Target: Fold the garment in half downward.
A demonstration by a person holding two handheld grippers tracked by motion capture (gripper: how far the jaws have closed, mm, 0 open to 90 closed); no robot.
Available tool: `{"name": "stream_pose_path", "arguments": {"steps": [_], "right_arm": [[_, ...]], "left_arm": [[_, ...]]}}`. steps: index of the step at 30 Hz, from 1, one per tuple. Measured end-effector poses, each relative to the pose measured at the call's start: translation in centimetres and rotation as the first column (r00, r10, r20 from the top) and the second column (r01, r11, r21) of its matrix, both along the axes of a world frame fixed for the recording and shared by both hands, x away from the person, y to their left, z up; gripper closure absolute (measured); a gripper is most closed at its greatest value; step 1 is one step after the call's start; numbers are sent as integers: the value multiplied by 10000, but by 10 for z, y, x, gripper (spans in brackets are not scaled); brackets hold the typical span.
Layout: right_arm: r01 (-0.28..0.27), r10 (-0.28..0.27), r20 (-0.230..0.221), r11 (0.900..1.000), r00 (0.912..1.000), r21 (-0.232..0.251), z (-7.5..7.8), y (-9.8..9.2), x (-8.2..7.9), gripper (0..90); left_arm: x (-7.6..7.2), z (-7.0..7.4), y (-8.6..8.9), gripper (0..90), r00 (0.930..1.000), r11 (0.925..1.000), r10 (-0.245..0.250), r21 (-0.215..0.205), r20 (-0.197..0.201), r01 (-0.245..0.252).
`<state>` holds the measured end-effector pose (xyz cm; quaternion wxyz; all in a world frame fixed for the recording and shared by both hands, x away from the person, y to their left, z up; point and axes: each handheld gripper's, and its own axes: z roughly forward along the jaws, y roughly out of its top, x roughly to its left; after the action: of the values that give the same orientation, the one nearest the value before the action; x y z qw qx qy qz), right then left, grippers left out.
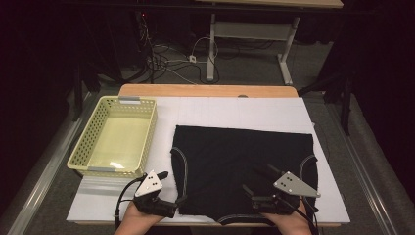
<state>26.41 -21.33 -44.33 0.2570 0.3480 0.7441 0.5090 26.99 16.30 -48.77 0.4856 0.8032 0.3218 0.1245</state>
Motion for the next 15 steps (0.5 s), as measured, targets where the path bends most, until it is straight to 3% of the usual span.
{"name": "stream_pose_path", "arguments": {"steps": [15], "right_arm": [[-870,870,-11,9961,9962,141,-6,48,15,2]], "left_arm": [[3,1,-1,0,9999,9999,107,-53,46,-107]]}}
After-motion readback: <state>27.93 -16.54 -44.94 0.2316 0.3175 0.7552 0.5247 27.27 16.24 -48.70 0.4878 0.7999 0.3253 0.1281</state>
